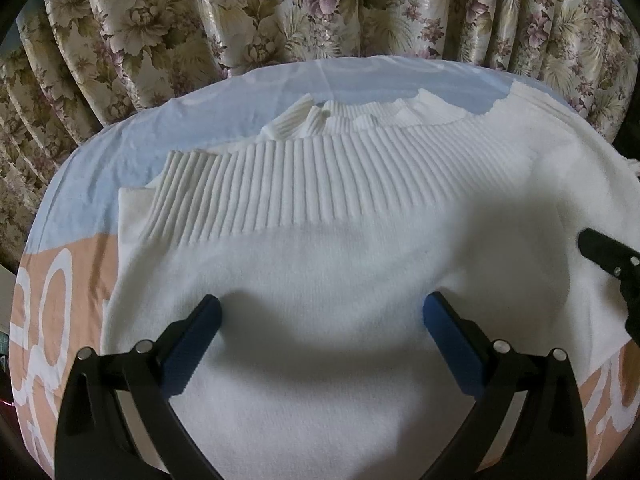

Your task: Fold small clothes

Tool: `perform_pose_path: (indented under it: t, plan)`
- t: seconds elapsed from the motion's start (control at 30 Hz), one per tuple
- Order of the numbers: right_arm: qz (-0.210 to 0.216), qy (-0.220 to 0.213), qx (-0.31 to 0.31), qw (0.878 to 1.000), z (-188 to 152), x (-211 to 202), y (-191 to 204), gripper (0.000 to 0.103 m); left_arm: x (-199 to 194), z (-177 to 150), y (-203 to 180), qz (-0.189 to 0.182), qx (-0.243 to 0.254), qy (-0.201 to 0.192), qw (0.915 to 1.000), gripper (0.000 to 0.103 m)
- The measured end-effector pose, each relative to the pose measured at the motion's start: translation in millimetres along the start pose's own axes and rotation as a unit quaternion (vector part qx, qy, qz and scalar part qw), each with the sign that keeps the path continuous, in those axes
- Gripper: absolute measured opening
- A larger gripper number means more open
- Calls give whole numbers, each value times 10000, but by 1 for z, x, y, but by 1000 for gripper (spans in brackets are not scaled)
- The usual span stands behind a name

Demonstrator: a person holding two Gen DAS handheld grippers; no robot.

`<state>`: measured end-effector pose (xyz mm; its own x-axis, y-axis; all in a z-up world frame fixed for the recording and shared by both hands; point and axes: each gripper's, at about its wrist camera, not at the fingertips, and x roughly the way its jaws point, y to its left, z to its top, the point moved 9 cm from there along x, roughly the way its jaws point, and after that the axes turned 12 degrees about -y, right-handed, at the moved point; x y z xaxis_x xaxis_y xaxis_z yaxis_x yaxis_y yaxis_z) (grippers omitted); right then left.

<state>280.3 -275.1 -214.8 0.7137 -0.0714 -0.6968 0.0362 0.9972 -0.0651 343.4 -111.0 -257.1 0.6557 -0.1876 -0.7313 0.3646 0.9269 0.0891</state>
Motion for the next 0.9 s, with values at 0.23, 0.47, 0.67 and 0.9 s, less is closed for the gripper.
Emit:
perform_pose_path:
  t: [0.23,0.47,0.67,0.9]
  plan:
    - [-214,-54,-122,9997,21,-10,21,25,-17,6,25,-39,-37,-50,10000,102]
    - [-203,-347,-537,9977,61,-25,89,22,-51,11,124,375,-55,-165,9991,102]
    - [-232,-401,-1833,9820,65,-18,193,20,-71,-12,213,1045,-43,-199,9943,102]
    - [78,56,-2710,9625,23,14,278,22,-80,-50,256,1026,-607,-3,9929,102]
